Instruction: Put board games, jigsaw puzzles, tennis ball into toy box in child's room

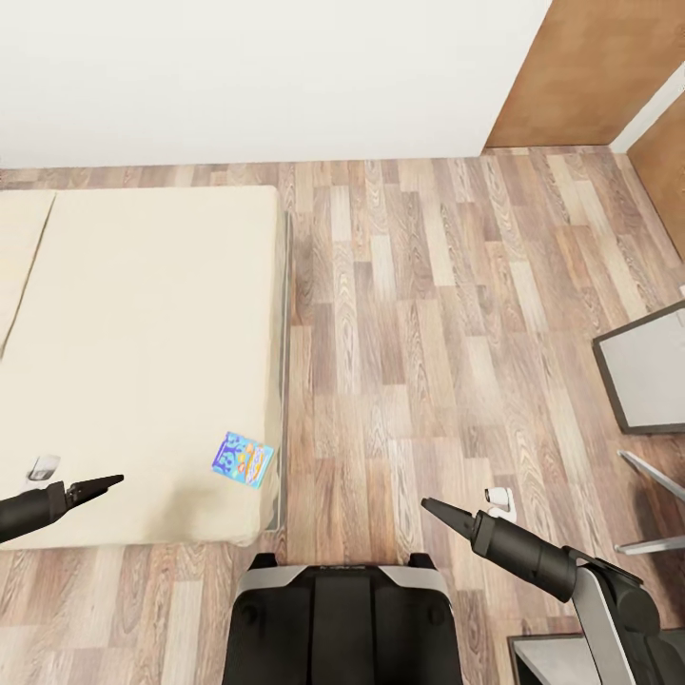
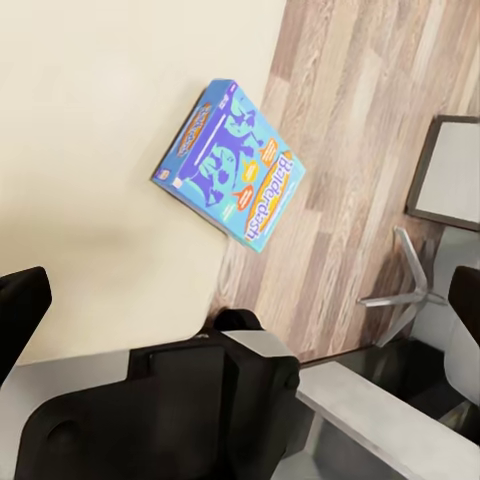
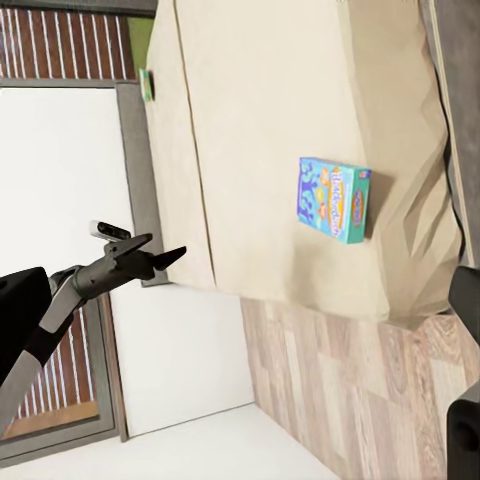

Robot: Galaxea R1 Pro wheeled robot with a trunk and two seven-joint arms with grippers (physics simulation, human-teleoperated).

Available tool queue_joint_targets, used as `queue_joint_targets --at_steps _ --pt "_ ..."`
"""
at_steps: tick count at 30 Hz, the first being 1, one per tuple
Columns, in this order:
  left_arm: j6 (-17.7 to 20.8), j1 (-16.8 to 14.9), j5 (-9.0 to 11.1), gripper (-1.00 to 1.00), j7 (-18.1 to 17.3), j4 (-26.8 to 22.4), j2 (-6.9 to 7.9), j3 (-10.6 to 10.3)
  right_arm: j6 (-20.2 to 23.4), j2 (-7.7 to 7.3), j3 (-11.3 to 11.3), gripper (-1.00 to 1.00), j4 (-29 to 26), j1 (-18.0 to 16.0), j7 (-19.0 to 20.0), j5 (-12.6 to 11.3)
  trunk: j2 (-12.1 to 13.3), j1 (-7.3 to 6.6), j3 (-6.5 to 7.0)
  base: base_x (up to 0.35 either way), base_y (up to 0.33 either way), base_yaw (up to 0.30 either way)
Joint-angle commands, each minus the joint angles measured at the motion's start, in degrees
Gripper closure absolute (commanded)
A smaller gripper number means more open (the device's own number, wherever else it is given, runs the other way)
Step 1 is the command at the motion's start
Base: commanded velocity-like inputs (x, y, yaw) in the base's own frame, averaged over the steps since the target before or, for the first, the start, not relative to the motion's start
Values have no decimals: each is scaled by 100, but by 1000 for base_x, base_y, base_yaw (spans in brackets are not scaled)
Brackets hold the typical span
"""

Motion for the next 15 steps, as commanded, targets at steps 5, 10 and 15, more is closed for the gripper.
queue_joint_targets --at_steps 5,10,15 --pt "47 -2 13 -100 -10 0 1 1 27 0 -4 -100 -1 -2 10 -9 -8 4 41 0 0 0" --pt "47 -2 13 -100 -10 0 1 1 27 0 -2 -100 -1 -2 10 -9 -8 4 88 0 0 0" --pt "47 -2 13 -100 -10 0 -4 1 27 0 -6 -100 -1 -2 10 -9 -8 4 134 0 0 0"
